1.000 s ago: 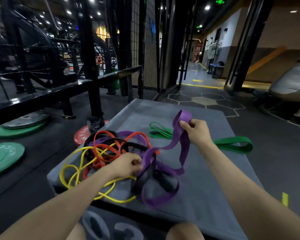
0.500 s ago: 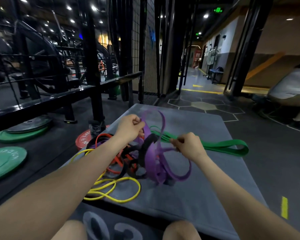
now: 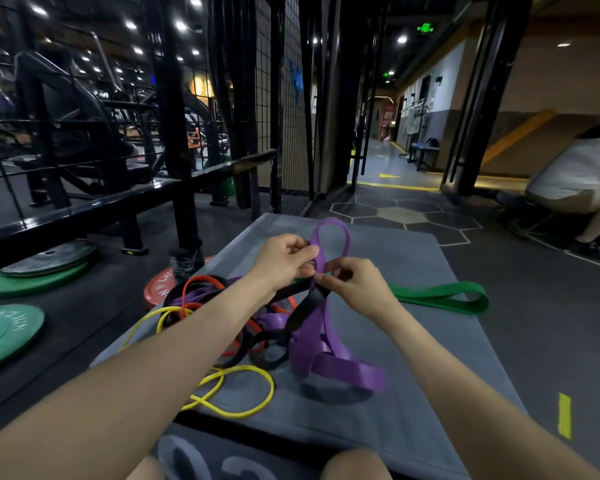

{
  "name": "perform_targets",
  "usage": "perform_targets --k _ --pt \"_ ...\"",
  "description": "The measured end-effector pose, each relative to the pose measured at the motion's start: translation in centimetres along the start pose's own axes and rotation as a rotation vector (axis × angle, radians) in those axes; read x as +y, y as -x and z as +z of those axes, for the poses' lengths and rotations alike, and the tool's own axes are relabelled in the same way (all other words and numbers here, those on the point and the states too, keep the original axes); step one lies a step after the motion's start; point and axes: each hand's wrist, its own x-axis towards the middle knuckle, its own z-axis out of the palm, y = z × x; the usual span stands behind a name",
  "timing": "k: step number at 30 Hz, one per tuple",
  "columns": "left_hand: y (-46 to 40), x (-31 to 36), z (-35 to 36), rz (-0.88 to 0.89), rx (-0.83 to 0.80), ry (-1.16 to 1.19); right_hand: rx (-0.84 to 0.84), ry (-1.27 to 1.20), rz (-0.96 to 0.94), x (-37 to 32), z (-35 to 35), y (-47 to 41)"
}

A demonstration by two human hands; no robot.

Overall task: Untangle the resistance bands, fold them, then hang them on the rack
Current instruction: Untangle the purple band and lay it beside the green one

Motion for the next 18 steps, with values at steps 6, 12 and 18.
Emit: perform_targets --k 6,12,18 --pt "0.0 -0.8 0.2 -0.004 -0.028 -0.009 -0.019 -0.121 0.079 1.6 0.7 -0.3" --pt "0.1 -1.2 -1.2 -0.024 -0.116 -0.053 0.066 -0.166 0.1 0.9 -0.4 -1.6" --pt "1.2 -2.0 -1.5 -0.004 -0.324 -0.179 0.177 -0.319 0.06 -1.0 -3.0 -4.2"
